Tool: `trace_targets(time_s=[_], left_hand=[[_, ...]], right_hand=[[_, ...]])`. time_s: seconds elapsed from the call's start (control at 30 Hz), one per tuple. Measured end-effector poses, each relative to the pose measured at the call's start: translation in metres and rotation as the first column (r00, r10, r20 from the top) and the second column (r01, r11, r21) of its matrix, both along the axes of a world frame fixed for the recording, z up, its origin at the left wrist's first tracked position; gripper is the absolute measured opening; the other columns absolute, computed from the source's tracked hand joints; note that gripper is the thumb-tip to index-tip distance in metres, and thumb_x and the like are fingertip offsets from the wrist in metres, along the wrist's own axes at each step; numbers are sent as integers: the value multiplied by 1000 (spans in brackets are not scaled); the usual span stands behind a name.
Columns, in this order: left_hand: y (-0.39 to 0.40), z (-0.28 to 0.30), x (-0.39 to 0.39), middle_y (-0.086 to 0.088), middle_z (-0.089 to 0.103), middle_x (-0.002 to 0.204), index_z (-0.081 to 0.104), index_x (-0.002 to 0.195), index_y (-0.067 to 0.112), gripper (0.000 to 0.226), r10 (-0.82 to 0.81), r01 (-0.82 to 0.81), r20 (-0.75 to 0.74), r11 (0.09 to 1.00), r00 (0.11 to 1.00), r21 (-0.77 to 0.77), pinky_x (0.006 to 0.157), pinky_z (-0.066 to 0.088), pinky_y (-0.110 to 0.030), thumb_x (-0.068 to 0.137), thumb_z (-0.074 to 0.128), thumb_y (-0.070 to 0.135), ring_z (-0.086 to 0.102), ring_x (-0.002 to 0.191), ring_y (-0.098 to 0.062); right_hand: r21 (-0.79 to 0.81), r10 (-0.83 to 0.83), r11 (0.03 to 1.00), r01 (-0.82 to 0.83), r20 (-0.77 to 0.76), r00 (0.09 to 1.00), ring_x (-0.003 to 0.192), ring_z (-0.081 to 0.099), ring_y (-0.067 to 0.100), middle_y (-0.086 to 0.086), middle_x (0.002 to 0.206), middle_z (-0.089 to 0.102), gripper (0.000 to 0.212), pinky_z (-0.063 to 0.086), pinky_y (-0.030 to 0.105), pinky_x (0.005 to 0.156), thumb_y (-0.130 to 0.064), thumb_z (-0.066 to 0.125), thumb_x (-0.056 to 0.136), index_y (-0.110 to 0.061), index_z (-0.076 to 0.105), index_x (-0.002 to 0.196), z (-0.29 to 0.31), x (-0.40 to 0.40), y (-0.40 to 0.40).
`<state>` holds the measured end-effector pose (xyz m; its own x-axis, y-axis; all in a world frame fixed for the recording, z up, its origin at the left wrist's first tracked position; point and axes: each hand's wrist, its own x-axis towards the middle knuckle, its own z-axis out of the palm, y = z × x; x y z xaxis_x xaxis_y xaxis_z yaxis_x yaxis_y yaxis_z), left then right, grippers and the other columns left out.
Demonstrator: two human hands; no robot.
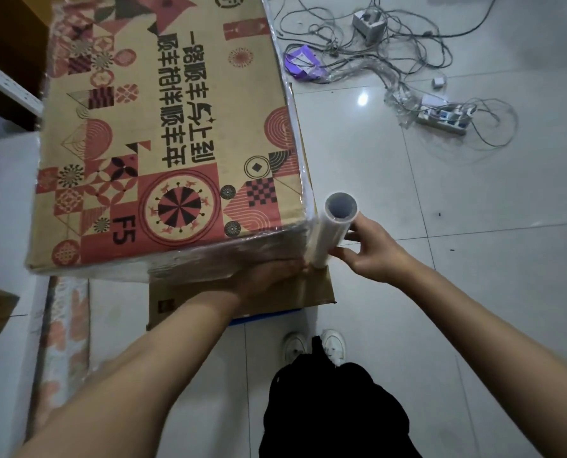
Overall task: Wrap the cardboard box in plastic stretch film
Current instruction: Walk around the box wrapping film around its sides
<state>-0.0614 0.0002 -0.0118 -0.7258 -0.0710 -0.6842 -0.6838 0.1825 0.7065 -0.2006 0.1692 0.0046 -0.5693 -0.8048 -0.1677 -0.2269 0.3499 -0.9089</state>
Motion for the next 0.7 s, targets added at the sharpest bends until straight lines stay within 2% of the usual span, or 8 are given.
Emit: trace_targets(time_s=[0.3, 0.37, 0.43, 0.47, 0.53, 0.57, 0.6, 0.7], left_hand=[[0, -36, 3, 14, 62, 116, 60, 117, 35, 55, 190, -194, 41, 974, 981, 118, 96, 42, -32, 70, 70, 63, 57, 109, -11], [8, -27, 4, 5, 52, 135, 56, 126, 27, 42, 51, -50, -8, 988, 999, 144, 109, 29, -31, 87, 59, 42, 45, 126, -18], [11, -17, 11, 1, 33, 150, 38, 142, 23, 45, -262, 249, -128, 962, 957, -107, 108, 15, -16, 98, 43, 30, 27, 138, -15], [9, -15, 18, 5, 26, 153, 29, 146, 26, 47, -463, 388, -177, 857, 869, -338, 106, 11, -11, 100, 36, 28, 21, 140, -12], [6, -2, 33, 7, 13, 155, 18, 147, 25, 46, -872, 401, 75, 145, 484, -905, 112, 2, -13, 102, 23, 31, 6, 143, -10], [4, 5, 34, 0, 3, 157, 16, 148, 19, 51, -882, 314, 406, -325, 241, -892, 115, -7, -25, 100, 25, 34, -5, 143, -18], [0, 12, 34, -8, -8, 156, 13, 148, 13, 58, -762, 219, 631, -597, 148, -772, 114, -14, -38, 98, 31, 37, -16, 141, -29], [-13, 37, 29, -15, -18, 153, 14, 148, 8, 68, -653, 142, 744, -730, 140, -668, 104, -21, -53, 93, 41, 38, -27, 133, -41]], right_hand=[[-34, -30, 999, 32, 50, 998, 105, 55, -10, -34, 109, 56, 59, 42, 5, 87, 6, 65, 81, -41, 47, 113, -12, 4, 8], [-27, -50, 998, 52, 85, 995, 106, 54, -11, -29, 112, 55, 57, 41, 5, 89, 6, 63, 83, -38, 47, 116, -12, 8, 7], [11, -60, 998, 59, 126, 990, 112, 52, -5, -22, 117, 56, 53, 41, 10, 94, 3, 61, 85, -29, 46, 124, -10, 11, 7], [42, -68, 997, 63, 139, 988, 117, 51, 1, -17, 121, 56, 51, 41, 16, 99, 1, 60, 86, -24, 45, 128, -8, 12, 8], [106, -88, 992, 73, 143, 986, 123, 48, 13, -9, 130, 54, 53, 37, 31, 107, -4, 60, 87, -19, 42, 135, -4, 15, 8], [138, -98, 987, 79, 140, 985, 125, 47, 16, -6, 133, 53, 54, 36, 36, 109, -7, 60, 88, -20, 41, 136, -1, 16, 8], [170, -108, 982, 85, 134, 985, 125, 46, 19, -5, 133, 53, 54, 36, 40, 109, -10, 60, 88, -23, 40, 136, 1, 17, 8], [223, -163, 966, 132, 126, 979, 118, 49, 21, -5, 122, 56, 50, 40, 45, 104, -13, 60, 86, -27, 42, 131, 6, 20, 3]])
